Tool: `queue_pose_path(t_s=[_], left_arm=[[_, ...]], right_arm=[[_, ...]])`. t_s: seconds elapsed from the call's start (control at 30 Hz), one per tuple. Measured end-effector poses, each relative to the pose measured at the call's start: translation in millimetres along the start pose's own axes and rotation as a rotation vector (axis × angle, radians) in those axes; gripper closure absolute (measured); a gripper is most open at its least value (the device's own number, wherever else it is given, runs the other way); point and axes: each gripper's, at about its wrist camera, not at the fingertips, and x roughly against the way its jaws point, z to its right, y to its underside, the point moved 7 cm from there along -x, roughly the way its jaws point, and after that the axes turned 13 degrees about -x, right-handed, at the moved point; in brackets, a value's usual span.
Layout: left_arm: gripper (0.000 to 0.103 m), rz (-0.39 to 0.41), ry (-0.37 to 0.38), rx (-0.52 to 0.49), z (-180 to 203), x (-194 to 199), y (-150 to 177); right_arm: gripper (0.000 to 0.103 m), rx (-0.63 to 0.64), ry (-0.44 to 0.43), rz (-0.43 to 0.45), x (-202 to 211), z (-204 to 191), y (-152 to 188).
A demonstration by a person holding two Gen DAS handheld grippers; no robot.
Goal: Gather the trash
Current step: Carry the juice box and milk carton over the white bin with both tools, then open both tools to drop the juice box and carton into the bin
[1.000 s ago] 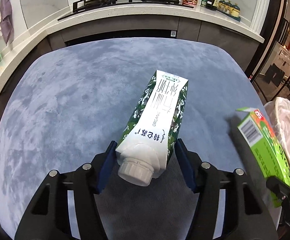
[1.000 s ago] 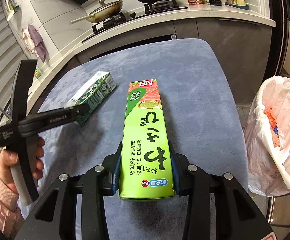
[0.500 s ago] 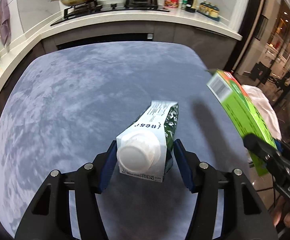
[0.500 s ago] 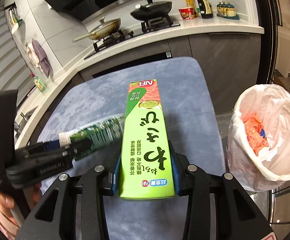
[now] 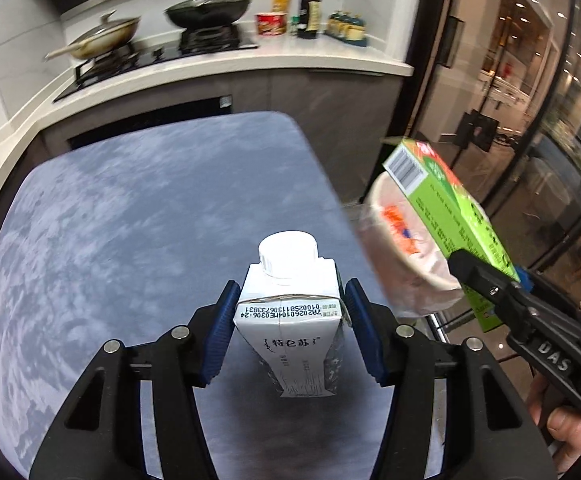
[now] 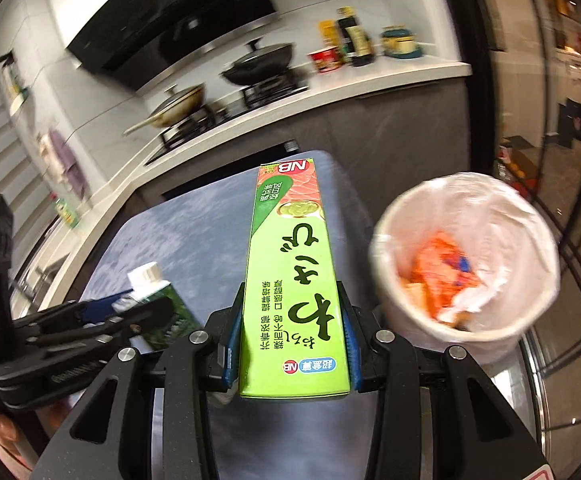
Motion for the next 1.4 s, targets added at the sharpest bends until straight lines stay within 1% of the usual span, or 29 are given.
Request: queue_pose_path(t_s=[0.2, 0.3, 0.47, 0.63, 0.73, 0.87, 0.97, 1.3, 1.37, 1.4], left_arm=[[0.051, 0.047, 0.038, -0.056, 43, -4, -38], [0.051, 0.065, 0.072, -0.074, 65, -11, -58], [0.051, 0.088, 0.127, -0.080, 97, -29, -87], [0.051, 0.094, 0.136, -0.072, 117, -53, -107], [0.051, 0.096, 0.137, -0.074, 128, -63, -112], [0.051, 0.073, 0.126, -0.091, 140, -81, -117], [0.051, 0.049, 0.130, -0.093, 145, -92, -117], [0.050, 0.030, 0.126, -0.103, 152, -108, -114], [0.046, 0.040, 0.114, -0.099, 150, -110, -116], [0.039, 0.046, 0.100, -0.096, 149, -110, -116]], right_arm=[[0.065, -0.093, 0.087, 0.033, 20, 59, -15], [0.065, -0.128, 0.148, 0.045, 26, 90, -24], [0.065, -0.169, 0.217, 0.035, 23, 130, -39], [0.065, -0.193, 0.258, -0.003, 12, 158, -48], [0.065, -0.199, 0.279, -0.046, -1, 167, -50], [0.065, -0.195, 0.290, -0.070, -11, 171, -50], [0.065, -0.198, 0.293, -0.084, -20, 174, -50], [0.063, -0.204, 0.310, -0.104, -39, 177, -51], [0.062, -0.204, 0.316, -0.090, -38, 176, -53], [0.060, -0.206, 0.316, -0.081, -37, 176, -55]])
